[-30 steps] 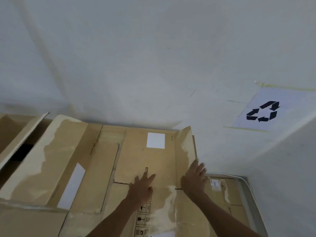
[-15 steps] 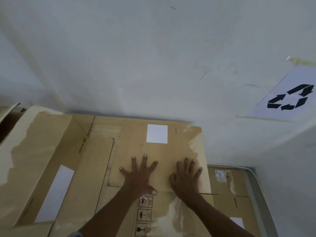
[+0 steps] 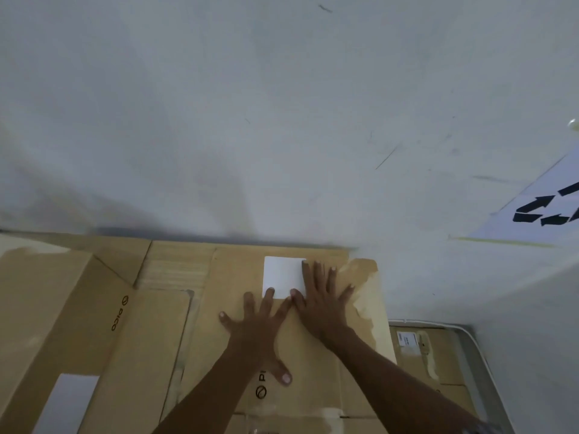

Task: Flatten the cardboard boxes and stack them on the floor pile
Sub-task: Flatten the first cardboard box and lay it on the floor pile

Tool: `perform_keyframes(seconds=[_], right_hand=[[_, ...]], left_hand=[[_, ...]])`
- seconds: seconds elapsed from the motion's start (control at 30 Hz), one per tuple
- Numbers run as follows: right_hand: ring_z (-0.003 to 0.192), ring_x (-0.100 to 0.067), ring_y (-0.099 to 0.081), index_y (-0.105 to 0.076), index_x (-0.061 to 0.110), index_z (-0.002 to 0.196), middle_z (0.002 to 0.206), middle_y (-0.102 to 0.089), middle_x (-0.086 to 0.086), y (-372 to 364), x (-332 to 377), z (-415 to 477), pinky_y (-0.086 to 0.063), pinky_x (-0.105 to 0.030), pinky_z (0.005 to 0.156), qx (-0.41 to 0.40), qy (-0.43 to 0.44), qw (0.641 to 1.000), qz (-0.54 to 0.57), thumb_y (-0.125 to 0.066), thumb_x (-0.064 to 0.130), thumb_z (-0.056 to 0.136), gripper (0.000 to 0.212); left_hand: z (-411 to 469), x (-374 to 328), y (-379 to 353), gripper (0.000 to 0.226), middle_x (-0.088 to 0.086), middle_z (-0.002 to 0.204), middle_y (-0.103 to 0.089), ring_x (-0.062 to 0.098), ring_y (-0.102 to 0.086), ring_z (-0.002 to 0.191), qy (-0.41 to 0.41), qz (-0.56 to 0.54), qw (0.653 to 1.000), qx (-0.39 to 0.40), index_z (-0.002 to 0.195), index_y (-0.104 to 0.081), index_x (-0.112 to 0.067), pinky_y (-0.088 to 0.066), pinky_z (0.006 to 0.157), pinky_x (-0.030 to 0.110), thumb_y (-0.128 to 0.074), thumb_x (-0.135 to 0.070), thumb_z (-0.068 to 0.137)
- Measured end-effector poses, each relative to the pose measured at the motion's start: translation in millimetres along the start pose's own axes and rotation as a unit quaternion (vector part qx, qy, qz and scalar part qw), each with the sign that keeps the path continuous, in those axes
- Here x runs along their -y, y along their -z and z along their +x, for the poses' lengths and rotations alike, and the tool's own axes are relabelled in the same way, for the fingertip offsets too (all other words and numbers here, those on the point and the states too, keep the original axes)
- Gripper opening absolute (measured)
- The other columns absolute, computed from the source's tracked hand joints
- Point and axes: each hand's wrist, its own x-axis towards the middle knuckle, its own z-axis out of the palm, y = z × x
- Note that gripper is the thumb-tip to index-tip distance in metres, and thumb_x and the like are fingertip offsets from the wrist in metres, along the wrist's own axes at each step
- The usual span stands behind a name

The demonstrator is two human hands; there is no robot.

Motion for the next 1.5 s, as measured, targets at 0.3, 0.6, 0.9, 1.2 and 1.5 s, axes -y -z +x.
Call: perform_keyframes(seconds=[0.3, 0.6, 0.9, 1.2, 1.5], right_hand=[[0.142, -0.049, 0.019, 0.003, 0.049, 0.148, 0.163, 0.013, 0.002, 21, 32, 43, 0.000, -0.081, 0.100, 0.091, -0.062, 0.994, 0.009, -0.027, 0.063, 0.095, 0.064], [0.141, -0.048, 0.025, 0.000, 0.048, 0.150, 0.162, 0.019, -0.002, 39, 35, 45, 0.004, -0.074, 0.105, 0.171, -0.052, 0.979, 0.096, -0.028, 0.077, 0.086, 0.075], [0.144, -0.042, -0.024, -0.026, 0.028, 0.152, 0.158, -0.025, -0.015, -54, -5, -134, -0.013, -0.064, 0.112, -0.020, -0.009, 1.000, 0.007, -0.016, 0.060, 0.097, 0.065], [0.145, -0.036, 0.023, 0.018, 0.036, 0.150, 0.160, 0.023, -0.010, -46, -7, -129, 0.016, -0.060, 0.112, 0.016, -0.004, 1.000, 0.009, 0.012, 0.071, 0.081, 0.078], [0.147, -0.043, -0.008, -0.008, 0.024, 0.155, 0.161, 0.000, -0.016, -76, 6, -254, -0.009, -0.062, 0.116, 0.008, -0.005, 1.000, 0.023, -0.010, 0.055, 0.098, 0.065]], left_hand=[[13, -7, 5, 0.154, -0.002, 0.155, 0.037, 0.046, 0.026, 0.142, 0.023, -0.007, 0.999, 0.046, 0.146, 0.027, -0.039, -0.004, 0.091, 0.088, -0.088, -0.061, 0.046], [9, -6, 10, 0.152, -0.003, 0.156, 0.037, 0.045, 0.028, 0.142, 0.022, -0.031, 0.998, 0.054, 0.147, 0.025, -0.040, -0.001, 0.091, 0.088, -0.089, -0.057, 0.048], [1, -6, 4, 0.142, -0.003, 0.158, 0.032, 0.043, 0.022, 0.145, 0.020, -0.014, 1.000, -0.008, 0.148, 0.023, -0.042, -0.005, 0.098, 0.083, -0.081, -0.065, 0.055], [-107, -43, -89, 0.074, 0.009, 0.164, 0.009, 0.039, 0.008, 0.149, 0.044, -0.011, 0.994, -0.101, 0.156, 0.000, -0.028, -0.012, 0.108, 0.073, -0.034, -0.059, 0.097], [-118, -31, -113, 0.076, 0.001, 0.164, 0.015, 0.037, 0.014, 0.149, -0.004, -0.044, 0.996, -0.084, 0.156, 0.003, -0.033, -0.005, 0.108, 0.074, -0.040, -0.056, 0.097]])
